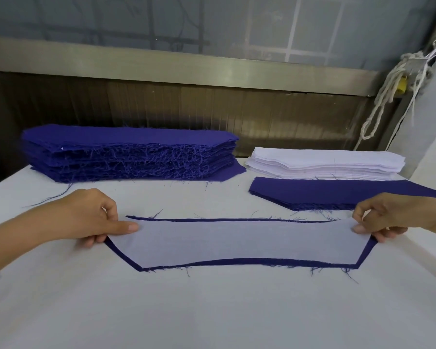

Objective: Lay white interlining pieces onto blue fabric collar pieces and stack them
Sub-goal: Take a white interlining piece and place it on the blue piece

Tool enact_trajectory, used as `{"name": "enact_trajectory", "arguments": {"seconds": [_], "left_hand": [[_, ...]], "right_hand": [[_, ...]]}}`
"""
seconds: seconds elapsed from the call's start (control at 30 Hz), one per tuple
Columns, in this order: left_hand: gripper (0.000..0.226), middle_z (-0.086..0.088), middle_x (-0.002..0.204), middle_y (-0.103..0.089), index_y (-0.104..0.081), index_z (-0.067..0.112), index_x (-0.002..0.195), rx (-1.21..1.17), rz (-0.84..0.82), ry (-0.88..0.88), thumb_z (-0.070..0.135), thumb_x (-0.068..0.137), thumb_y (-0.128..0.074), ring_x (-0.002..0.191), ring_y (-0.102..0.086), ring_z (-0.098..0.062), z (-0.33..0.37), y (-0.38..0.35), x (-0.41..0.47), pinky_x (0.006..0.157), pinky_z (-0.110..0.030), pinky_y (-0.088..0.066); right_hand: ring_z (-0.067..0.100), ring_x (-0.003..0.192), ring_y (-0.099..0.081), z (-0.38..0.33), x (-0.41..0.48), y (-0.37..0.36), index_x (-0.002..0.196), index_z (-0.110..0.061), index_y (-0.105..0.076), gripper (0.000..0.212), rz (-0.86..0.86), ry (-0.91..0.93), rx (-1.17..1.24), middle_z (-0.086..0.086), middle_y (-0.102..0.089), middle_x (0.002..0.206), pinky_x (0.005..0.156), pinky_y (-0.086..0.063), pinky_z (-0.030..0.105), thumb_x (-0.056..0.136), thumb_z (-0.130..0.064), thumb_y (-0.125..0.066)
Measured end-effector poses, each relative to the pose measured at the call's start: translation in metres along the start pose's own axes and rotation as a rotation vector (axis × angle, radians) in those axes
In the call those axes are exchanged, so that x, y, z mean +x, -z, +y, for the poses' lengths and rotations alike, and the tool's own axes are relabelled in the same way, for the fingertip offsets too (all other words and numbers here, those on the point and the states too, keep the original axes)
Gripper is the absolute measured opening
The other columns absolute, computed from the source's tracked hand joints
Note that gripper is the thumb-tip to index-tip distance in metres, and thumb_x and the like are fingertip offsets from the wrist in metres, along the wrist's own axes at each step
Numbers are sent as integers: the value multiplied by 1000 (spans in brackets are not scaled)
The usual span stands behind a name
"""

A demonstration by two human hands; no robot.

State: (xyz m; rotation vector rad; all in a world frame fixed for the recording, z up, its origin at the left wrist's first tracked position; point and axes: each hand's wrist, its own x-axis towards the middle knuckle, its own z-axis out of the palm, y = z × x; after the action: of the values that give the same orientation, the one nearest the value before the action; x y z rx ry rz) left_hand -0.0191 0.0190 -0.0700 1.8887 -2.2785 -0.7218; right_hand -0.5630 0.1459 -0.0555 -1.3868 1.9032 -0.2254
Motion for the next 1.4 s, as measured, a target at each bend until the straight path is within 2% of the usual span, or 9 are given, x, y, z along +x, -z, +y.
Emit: {"name": "enact_trajectory", "arguments": {"seconds": [0.1, 0.27, 0.5, 0.73, 0.8, 1.0, 1.13, 1.23, 1.4], "left_hand": [[58, 4, 60, -72, -67, 18, 73, 10, -1, 28, 75, 61, -70, 43, -59, -5, -5, 5, 2, 55, -16, -43], [55, 0, 59, -72, -68, 13, 73, -36, -3, 48, 66, 61, -78, 41, -57, -8, -11, 9, 3, 38, -11, -35], [52, -3, 57, -71, -68, 10, 73, -67, -4, 20, 60, 62, -79, 42, -58, -9, -11, 9, 4, 40, -9, -37], [64, -3, 57, -71, -68, 11, 71, -36, -14, 2, 70, 46, -71, 42, -58, -8, -4, 11, 0, 57, -18, -45], [62, 0, 50, -67, -66, 15, 65, 13, 66, -41, 75, 48, -67, 39, -54, -4, 4, 12, 2, 60, -22, -47], [43, 13, 54, -67, -62, 23, 65, -16, 417, -374, 64, 79, -58, 56, -63, 2, 62, 1, 18, 59, -22, -45], [30, 6, 57, -65, -62, 23, 71, -40, 474, -549, 44, 93, -61, 56, -60, -3, 118, -8, 41, 59, -19, -45], [22, 10, 66, -64, -63, 24, 79, -61, 482, -652, 38, 95, -62, 61, -59, 0, 158, -19, 61, 58, -11, -42], [22, 5, 87, -68, -69, 16, 100, -27, 452, -786, 33, 99, -57, 80, -64, -7, 215, -40, 100, 77, -32, -57]], "right_hand": [[13, 55, -47, 4, 0, 1, 82, -16, -71, 36, 10, 19, 26, 18, -69, 72, 45, -34, 17, 68, -48, -81], [13, 54, -47, 8, 2, 2, 85, -17, -71, 37, 3, 11, 8, 16, -69, 72, 45, -33, 17, 67, -47, -85], [11, 53, -47, 12, 6, 5, 83, -16, -71, 37, 15, 22, 9, 16, -68, 70, 45, -33, 17, 67, -47, -85], [10, 54, -47, 23, 16, 11, 87, -15, -72, 43, -9, 36, 16, 16, -69, 72, 46, -35, 16, 67, -50, -87], [11, 52, -46, 26, 19, 15, 86, -14, -71, 45, 7, 51, 37, 17, -68, 72, 44, -34, 16, 63, -48, -89], [10, 45, -47, 15, 24, 44, 76, -8, -70, 23, 305, 42, 262, 14, -65, 67, 37, -33, 17, 74, -28, -82], [19, 59, -52, 9, 29, 62, 87, -2, -70, 20, 584, -36, 290, 8, -68, 64, 53, -41, 26, 92, -21, -71], [21, 71, -56, 10, 37, 75, 100, -4, -69, 16, 769, -28, 402, 10, -69, 82, 63, -44, 27, 97, -19, -64], [27, 89, -57, 31, 63, 98, 110, 0, -69, 21, 1018, -7, 515, 16, -67, 101, 62, -43, 27, 96, -16, -65]]}}
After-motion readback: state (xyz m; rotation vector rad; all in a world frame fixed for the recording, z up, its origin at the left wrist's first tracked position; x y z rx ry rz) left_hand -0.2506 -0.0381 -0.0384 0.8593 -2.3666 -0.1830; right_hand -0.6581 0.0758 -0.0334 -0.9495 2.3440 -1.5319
